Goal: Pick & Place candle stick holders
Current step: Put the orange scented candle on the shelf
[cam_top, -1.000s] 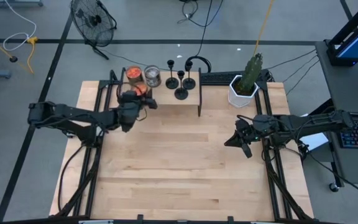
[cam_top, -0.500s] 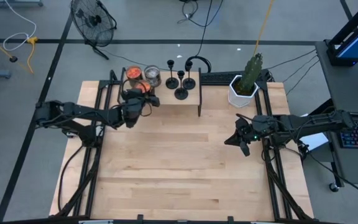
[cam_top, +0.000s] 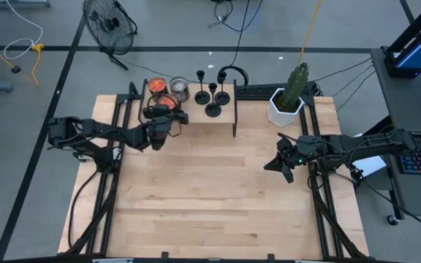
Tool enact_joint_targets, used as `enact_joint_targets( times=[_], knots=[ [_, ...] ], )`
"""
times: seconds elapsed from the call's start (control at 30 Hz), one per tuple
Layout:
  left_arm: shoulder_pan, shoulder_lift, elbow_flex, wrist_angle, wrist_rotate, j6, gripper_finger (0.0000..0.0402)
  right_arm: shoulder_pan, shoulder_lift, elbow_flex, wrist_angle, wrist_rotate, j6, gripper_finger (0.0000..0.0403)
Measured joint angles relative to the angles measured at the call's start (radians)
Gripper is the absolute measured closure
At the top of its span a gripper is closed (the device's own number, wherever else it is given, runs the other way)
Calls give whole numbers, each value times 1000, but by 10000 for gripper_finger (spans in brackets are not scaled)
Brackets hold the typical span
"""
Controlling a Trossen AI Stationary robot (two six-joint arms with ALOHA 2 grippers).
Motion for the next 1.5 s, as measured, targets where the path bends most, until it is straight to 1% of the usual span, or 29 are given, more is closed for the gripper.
enact_joint_targets(
  times=[0.1, 0.2, 0.33, 0.5, 0.73, 0.87, 0.93, 1.03, 1.1, 1.2, 1.5],
  knots=[
    [14, 1, 0, -7, -12, -7, 23, 0, 0, 0, 0, 0, -10, 402],
    [21, 1, 0, -6, -12, -19, 10, 0, 0, 0, 0, -1, -15, 402],
    [23, 1, 0, -7, -9, -53, 14, 0, 0, 0, 0, -3, -17, 402],
    [21, 1, 0, -6, -9, -53, 24, 0, 0, 0, 0, -5, -17, 402],
    [5, -4, 0, -4, -9, -53, 26, 0, 0, 1, 0, -5, -17, 402],
    [5, -4, 0, -1, -12, -24, 25, 0, 0, 1, 0, -5, -17, 402],
    [5, -4, 0, -1, -33, -8, 25, 0, 0, 1, 1, -5, -17, 402],
    [5, -4, 0, 1, -78, 11, 22, 0, 0, 1, 7, -5, -17, 402],
    [5, -4, 0, 2, -90, 20, 14, 0, 0, 1, 8, -5, -17, 402],
    [5, -4, 0, 2, -87, 20, 4, 0, 0, 1, 8, -5, -17, 402],
    [5, -5, 0, 3, -61, 19, 4, 0, 0, 1, 8, -5, -17, 402]
  ],
)
